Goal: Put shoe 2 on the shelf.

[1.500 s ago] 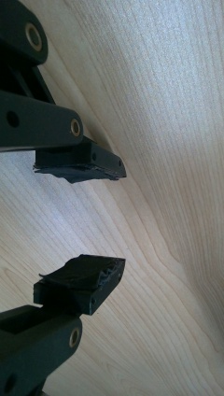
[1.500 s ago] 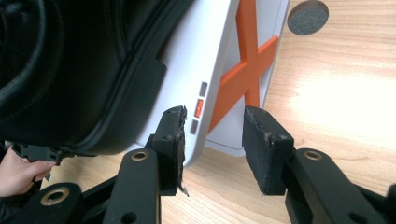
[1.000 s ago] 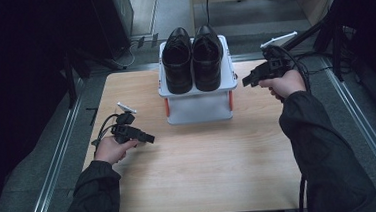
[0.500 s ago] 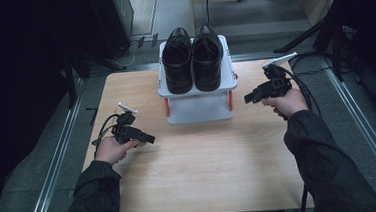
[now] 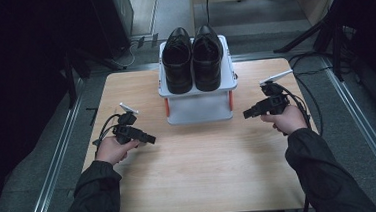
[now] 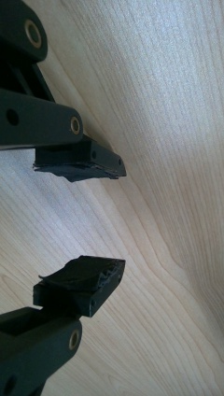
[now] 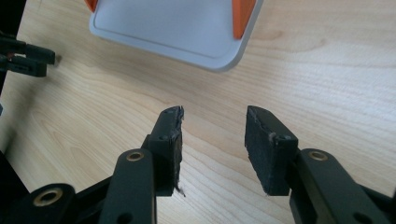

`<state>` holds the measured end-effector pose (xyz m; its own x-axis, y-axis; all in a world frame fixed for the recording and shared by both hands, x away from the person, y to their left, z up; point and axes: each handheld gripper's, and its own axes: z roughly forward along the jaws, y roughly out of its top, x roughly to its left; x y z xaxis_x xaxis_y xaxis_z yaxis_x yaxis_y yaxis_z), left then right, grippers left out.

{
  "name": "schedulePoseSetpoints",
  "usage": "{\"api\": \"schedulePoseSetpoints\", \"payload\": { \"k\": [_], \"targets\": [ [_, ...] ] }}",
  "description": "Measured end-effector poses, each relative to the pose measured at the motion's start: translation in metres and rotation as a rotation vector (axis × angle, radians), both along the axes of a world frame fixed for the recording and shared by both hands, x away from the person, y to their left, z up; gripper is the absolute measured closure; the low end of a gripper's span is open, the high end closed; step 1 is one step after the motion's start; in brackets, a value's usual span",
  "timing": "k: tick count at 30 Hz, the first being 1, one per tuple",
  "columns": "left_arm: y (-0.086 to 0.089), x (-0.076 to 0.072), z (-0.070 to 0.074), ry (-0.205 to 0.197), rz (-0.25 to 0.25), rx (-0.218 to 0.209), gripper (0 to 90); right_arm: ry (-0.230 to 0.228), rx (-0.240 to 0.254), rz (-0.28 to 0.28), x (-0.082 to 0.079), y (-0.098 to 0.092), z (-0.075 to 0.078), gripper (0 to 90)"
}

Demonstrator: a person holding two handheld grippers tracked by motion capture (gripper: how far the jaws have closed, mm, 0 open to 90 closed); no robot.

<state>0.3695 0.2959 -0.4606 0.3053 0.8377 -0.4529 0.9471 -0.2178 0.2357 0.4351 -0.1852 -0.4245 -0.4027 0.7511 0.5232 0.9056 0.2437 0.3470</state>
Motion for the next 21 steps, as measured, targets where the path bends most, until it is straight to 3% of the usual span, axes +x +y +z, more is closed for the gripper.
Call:
{"api": "schedulePoseSetpoints", "payload": {
  "k": [6,10,21],
  "targets": [
    [-0.001,0.0,0.0,-0.002,0.0,-0.002,48.5,0.001,0.018,0.023,-0.008,0.003,-0.015,57.3],
    [0.0,0.0,0.0,-0.006,-0.002,0.001,48.2,-0.015,-0.003,0.039,-0.012,0.006,-0.019,56.3],
    [-0.001,-0.001,0.0,-0.014,-0.002,0.002,46.8,-0.035,0.025,0.07,-0.022,0.014,-0.029,56.3]
  ]
}}
